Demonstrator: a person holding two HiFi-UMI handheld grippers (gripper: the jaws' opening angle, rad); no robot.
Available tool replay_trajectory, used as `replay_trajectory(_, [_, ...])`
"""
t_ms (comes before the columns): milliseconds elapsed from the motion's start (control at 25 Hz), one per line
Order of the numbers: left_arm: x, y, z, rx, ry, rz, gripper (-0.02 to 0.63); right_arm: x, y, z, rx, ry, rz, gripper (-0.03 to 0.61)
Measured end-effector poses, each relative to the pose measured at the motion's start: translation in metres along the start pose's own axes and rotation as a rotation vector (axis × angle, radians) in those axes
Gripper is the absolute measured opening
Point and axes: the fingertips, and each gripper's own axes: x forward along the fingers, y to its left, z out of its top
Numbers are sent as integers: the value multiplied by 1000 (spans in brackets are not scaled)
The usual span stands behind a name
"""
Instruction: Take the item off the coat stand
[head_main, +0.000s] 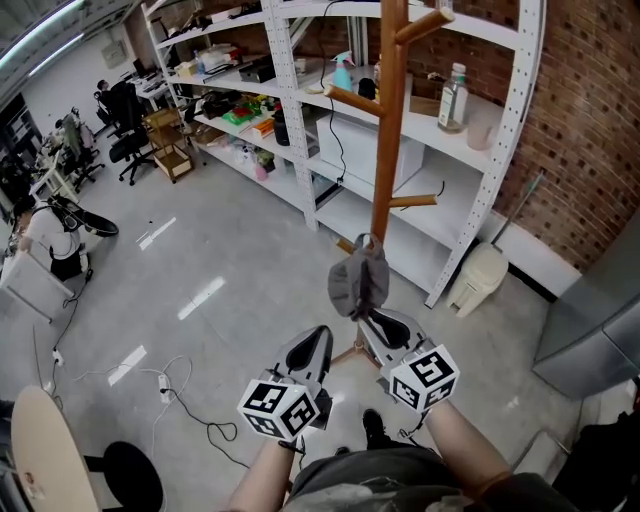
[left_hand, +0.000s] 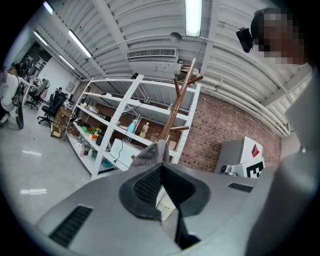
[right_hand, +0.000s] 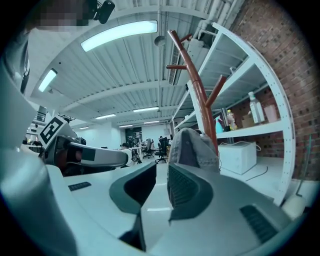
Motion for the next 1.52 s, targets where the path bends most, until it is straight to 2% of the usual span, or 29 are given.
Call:
replay_trajectory(80, [3,4,3,2,-6,6,8,10,0,3,-7,12,11,64])
replay_trajectory(320, [14,17,9,15,-11,19,8,35,-3,5,-30,43,20,141])
replay_trajectory(760, [25,40,16,20,-7,33,8,57,-18,0,-99,71,-109,143])
replay_trajectory(1120, [34,44,19,23,10,13,8,54,-14,2,-87,67,-110,143])
replay_trajectory(1520, [35,42,12,11,38,-11,8,40,-24,5,-84,57,-192,143])
